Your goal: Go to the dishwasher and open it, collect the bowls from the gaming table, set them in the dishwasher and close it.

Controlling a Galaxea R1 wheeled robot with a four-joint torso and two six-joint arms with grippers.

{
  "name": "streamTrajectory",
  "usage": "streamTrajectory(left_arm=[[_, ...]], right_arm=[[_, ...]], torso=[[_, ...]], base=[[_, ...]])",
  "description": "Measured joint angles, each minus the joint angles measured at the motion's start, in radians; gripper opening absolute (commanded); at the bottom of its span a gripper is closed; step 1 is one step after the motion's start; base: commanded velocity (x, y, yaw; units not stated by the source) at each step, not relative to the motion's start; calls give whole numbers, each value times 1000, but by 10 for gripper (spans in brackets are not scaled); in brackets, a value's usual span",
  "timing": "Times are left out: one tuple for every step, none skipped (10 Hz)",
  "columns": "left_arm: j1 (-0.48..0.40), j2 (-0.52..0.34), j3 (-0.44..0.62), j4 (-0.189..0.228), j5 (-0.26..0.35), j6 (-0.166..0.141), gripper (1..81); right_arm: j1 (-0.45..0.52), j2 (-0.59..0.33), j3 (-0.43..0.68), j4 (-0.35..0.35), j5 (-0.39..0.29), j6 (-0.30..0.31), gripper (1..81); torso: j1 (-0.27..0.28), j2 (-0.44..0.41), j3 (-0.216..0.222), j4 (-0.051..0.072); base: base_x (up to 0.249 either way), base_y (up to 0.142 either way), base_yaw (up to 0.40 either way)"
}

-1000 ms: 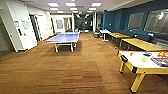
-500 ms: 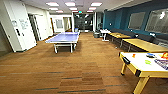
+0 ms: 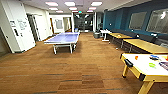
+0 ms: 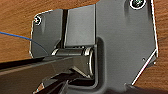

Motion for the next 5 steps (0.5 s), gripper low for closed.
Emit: streamTrajectory(left_arm=[[0, 1, 0, 0, 0, 0, 811], [0, 0, 0, 0, 0, 0, 811], [0, 0, 0, 0, 0, 0, 811], [0, 0, 0, 0, 0, 0, 811], [0, 0, 0, 0, 0, 0, 811]], right_arm=[[0, -1, 0, 0, -1, 0, 811], [0, 0, 0, 0, 0, 0, 811], [0, 2, 0, -1, 0, 0, 811], [2, 2, 0, -1, 0, 0, 811], [2, 2, 0, -1, 0, 0, 811]], torso=[[0, 0, 0, 0], [0, 0, 0, 0], [0, 0, 0, 0], [0, 0, 0, 0], [0, 0, 0, 0]], base=[[192, 0, 0], [191, 0, 0], [192, 0, 0], [191, 0, 0], [191, 0, 0]])
